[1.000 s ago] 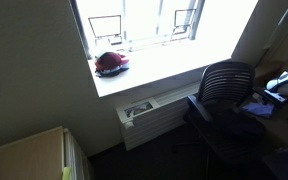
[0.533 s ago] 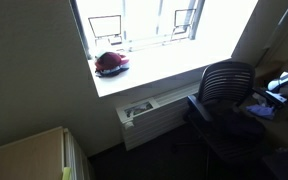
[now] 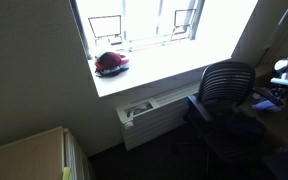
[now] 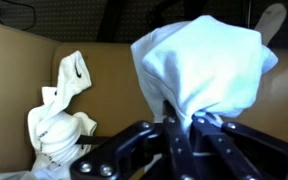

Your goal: Pick up the light blue t-shirt from the sofa and place it on the black chair

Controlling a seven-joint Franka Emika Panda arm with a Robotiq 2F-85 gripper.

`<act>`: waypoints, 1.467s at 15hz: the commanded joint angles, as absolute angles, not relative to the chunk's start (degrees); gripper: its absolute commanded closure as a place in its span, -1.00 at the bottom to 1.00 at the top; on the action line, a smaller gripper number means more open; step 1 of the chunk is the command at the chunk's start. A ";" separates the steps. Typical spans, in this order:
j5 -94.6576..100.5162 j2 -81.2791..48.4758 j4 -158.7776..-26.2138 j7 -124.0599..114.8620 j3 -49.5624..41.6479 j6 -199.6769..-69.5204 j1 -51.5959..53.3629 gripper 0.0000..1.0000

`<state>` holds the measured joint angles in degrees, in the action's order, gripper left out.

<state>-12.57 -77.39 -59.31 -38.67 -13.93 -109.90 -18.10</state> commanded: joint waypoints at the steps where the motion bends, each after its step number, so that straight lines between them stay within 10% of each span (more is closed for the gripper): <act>1: -10.64 -69.15 -57.89 -30.99 -11.66 -94.02 -20.39 0.96; 22: -15.02 -23.47 -76.08 -6.48 -11.58 -90.11 -15.33 0.83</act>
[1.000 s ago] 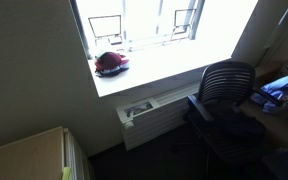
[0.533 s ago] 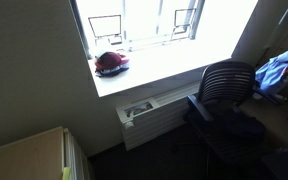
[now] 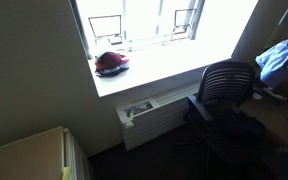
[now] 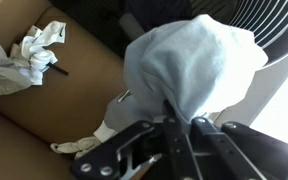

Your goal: Pick up the light blue t-shirt from the sofa and place it on the black chair

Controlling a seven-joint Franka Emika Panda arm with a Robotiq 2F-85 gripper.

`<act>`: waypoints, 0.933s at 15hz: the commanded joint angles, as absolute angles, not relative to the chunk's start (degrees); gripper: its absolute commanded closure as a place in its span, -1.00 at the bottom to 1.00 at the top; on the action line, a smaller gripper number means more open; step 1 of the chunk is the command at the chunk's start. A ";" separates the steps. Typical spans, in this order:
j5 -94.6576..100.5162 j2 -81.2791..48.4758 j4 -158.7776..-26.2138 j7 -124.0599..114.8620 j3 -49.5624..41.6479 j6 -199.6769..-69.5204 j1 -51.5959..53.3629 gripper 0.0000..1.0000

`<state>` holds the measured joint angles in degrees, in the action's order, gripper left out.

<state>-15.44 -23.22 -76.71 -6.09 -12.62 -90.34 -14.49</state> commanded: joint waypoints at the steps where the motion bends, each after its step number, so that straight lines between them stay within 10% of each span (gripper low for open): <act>1: -15.39 -22.53 -77.92 -5.06 -11.67 -90.17 -15.59 0.83; 14: -2.18 -21.35 -92.68 -0.31 0.01 -93.83 1.44 0.96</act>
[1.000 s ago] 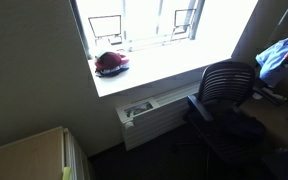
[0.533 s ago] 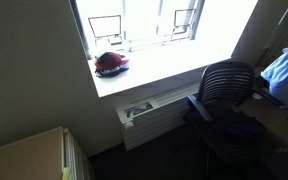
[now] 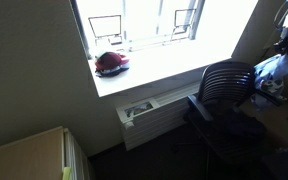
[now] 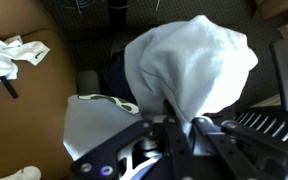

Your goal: Pick up the light blue t-shirt from the sofa and place it on the black chair

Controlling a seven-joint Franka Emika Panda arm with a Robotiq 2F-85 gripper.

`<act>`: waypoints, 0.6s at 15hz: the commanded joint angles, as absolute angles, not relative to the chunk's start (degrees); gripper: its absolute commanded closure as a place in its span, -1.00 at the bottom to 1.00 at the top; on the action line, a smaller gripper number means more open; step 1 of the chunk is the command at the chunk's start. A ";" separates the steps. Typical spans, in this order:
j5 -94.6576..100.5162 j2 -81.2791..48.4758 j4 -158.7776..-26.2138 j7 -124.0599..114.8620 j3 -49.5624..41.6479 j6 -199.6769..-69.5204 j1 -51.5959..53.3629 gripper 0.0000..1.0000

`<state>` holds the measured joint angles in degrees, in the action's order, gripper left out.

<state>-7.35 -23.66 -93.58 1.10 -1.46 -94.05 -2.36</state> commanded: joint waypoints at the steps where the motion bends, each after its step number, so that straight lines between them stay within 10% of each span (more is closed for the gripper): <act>1: 0.06 -19.86 -92.03 -0.77 0.48 -93.49 2.92 0.96; 9: 5.15 -2.09 -89.28 11.04 4.07 -92.13 5.53 0.96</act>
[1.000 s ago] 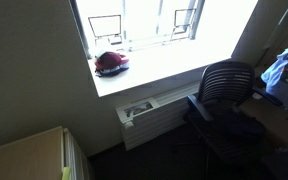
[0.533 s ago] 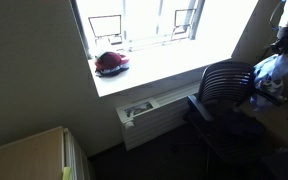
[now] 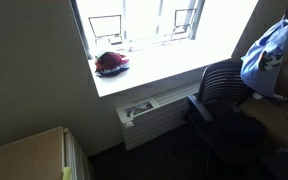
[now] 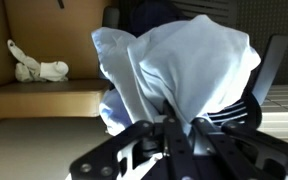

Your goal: Pick up the light blue t-shirt from the sofa and place it on the black chair

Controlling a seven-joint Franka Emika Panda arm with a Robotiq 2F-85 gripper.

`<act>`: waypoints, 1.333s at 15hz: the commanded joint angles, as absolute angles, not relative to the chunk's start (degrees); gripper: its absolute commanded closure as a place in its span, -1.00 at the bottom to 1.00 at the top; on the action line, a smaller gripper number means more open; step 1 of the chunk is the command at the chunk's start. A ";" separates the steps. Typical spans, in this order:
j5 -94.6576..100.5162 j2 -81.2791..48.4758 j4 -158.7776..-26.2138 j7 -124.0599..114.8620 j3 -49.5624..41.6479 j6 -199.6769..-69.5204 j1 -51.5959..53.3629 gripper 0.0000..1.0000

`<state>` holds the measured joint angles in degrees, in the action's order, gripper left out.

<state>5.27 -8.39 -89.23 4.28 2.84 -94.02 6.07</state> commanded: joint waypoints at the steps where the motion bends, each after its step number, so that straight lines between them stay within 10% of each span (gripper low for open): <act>1: 4.20 -0.65 -89.57 14.39 4.09 -92.82 5.24 0.96; 14: 7.58 -13.59 -104.01 29.81 2.75 -96.00 4.31 0.96; 20: 13.54 -22.38 -114.53 10.13 5.47 -122.94 8.50 0.96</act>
<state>11.60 -21.14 -111.14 17.21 4.40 -113.62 6.72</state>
